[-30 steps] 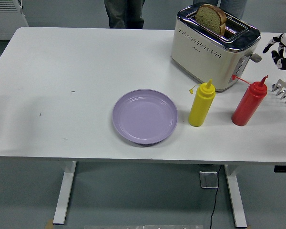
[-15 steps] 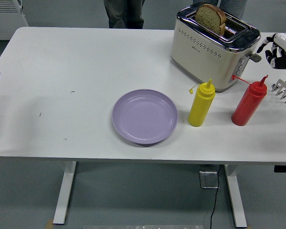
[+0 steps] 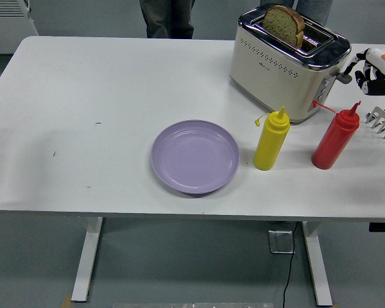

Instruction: Push plate across desktop,pick up the break from the machine,place the break in the plate

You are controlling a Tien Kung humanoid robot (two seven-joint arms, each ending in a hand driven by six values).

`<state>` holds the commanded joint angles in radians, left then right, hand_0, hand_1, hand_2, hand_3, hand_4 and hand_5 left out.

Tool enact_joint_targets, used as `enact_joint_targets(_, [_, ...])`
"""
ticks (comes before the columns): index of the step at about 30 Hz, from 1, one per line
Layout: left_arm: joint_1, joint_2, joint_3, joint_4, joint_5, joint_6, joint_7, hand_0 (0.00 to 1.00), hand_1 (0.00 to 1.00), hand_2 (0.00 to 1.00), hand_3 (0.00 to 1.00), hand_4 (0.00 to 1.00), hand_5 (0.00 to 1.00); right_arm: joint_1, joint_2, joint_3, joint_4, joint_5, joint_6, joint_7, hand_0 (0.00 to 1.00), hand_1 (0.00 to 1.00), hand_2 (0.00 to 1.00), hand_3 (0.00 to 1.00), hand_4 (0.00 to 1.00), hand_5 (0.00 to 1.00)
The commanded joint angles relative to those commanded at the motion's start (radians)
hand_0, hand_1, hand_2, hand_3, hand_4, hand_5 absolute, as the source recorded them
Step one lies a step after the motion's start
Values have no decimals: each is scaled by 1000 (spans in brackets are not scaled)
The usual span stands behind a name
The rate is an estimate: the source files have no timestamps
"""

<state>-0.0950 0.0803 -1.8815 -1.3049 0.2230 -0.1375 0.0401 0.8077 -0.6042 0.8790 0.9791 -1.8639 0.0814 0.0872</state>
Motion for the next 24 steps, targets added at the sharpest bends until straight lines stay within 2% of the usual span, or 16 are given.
enact_joint_targets(24, [-4,0,-4,0,0,1,0,829,824,865,829,657,998,12,24,-10,-58,5,3,6,206,106,205,562,274,2])
